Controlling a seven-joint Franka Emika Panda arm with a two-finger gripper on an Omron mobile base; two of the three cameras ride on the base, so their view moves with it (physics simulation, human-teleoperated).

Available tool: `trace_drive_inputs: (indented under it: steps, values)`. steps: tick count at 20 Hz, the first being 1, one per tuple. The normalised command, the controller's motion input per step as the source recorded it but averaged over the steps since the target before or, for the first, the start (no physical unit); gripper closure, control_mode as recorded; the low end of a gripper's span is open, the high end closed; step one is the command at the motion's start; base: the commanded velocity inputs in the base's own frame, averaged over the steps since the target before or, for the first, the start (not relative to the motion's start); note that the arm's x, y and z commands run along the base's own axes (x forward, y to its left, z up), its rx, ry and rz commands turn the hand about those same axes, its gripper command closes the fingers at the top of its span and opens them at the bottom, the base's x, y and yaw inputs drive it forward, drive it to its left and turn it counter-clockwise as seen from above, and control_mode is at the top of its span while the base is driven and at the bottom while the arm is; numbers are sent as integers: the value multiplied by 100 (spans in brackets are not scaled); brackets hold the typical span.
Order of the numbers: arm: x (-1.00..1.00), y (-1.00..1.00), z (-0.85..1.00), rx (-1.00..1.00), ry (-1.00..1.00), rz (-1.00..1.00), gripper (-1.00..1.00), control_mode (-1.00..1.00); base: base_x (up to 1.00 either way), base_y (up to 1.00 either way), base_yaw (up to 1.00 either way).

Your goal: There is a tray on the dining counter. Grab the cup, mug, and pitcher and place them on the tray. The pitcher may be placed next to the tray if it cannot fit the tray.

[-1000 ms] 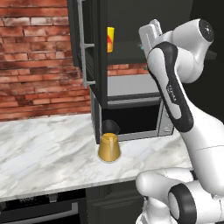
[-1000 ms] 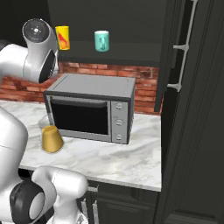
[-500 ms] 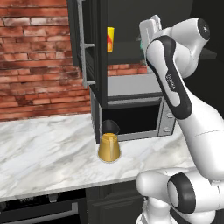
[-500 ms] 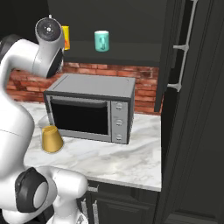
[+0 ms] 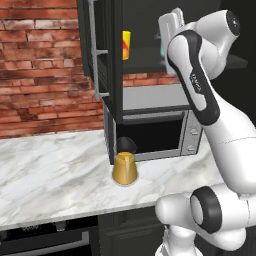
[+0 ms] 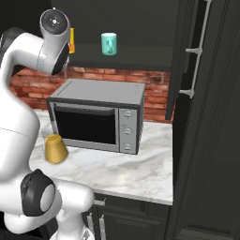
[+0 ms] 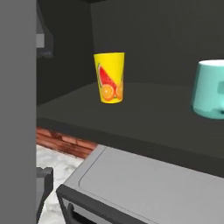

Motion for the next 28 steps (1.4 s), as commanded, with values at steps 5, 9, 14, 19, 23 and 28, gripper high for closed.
trace_drive_inputs:
  steps: [5, 9, 14, 19, 23, 28]
  values:
    - [38, 0, 4, 0, 0, 3, -100, -100, 0, 0, 0]
    - [47, 4, 0, 0, 0, 3, -100, -100, 0, 0, 0]
    - [41, 14, 1, 0, 0, 2, -100, -100, 0, 0, 0]
    - [41, 19, 0, 0, 0, 2, -100, -100, 0, 0, 0]
    - [39, 10, 0, 0, 0, 2, -100, -100, 0, 0, 0]
    - [42, 4, 0, 0, 0, 2, -100, -100, 0, 0, 0]
